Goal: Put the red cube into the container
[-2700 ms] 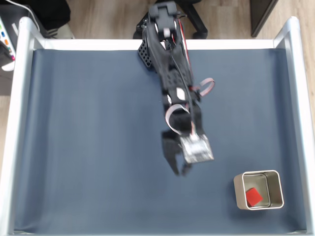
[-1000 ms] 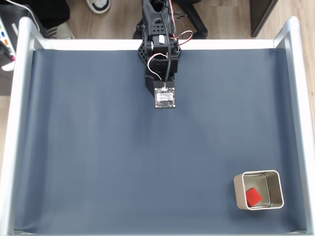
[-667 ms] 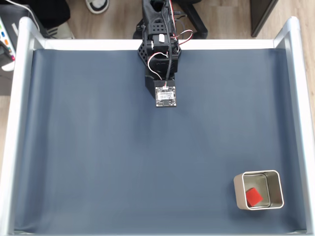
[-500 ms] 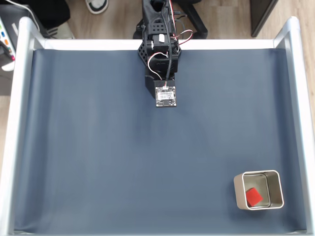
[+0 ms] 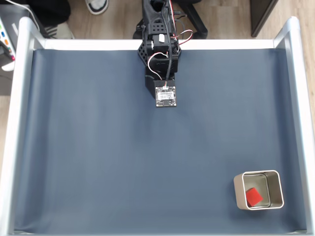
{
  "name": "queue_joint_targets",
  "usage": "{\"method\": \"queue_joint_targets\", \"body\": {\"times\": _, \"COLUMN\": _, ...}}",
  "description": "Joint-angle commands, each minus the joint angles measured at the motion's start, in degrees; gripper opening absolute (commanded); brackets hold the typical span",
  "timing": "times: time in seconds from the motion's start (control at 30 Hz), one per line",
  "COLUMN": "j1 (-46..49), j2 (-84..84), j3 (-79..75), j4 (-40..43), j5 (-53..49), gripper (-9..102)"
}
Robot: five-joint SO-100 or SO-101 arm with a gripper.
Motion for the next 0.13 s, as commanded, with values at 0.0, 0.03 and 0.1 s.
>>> {"method": "queue_joint_targets", "body": {"times": 0.0, "j1": -0.35, "j2": -0.09, "j3": -0.26, "j4": 0.18, "j5": 0.35, "gripper": 1}}
{"method": "queue_joint_targets", "body": {"times": 0.03, "j1": -0.35, "j2": -0.09, "j3": -0.26, "j4": 0.18, "j5": 0.35, "gripper": 1}}
{"method": "queue_joint_targets", "body": {"times": 0.1, "j1": -0.35, "j2": -0.09, "j3": -0.26, "j4": 0.18, "j5": 0.35, "gripper": 1}}
